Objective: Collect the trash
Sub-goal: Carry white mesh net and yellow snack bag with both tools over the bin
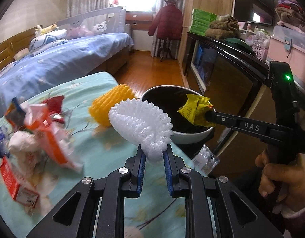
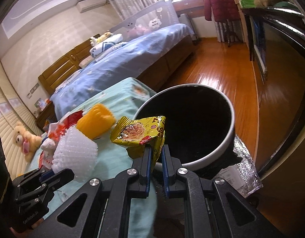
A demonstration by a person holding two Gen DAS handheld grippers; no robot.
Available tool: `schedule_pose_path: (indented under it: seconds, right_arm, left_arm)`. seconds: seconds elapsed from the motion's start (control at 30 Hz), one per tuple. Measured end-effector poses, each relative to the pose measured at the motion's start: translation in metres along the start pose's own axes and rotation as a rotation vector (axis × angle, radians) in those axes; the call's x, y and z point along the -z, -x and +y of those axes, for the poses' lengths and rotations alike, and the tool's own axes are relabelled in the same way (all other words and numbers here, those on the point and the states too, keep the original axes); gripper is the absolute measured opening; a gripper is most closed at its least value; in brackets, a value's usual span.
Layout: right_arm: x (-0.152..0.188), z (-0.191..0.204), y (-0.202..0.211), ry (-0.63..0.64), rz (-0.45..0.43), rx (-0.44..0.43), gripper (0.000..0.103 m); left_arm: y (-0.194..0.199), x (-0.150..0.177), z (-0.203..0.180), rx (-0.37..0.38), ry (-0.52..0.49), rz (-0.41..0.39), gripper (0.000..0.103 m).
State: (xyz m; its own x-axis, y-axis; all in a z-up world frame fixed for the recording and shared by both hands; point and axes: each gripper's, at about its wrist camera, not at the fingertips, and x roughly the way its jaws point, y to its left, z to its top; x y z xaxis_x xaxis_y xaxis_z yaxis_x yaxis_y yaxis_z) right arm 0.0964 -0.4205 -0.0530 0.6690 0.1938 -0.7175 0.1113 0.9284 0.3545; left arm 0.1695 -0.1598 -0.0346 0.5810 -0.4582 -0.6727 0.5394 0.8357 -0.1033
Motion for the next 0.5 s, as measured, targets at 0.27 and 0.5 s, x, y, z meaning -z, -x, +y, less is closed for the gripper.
schedule_pose_path:
  seconds: [0.27, 0.5]
  right_arm:
    - [-0.014, -0.016, -0.007, -0.005, 0.009, 0.031, 0.010]
    - [-0.022, -0.028, -0.014, -0.024, 0.018, 0.046, 0.010]
  left_arm:
    - [-0.027, -0.022, -0.008, 0.020, -0.032, 0.013, 0.017]
    - [-0.047, -0.034, -0.014, 0.029, -0.041, 0.024, 0.017]
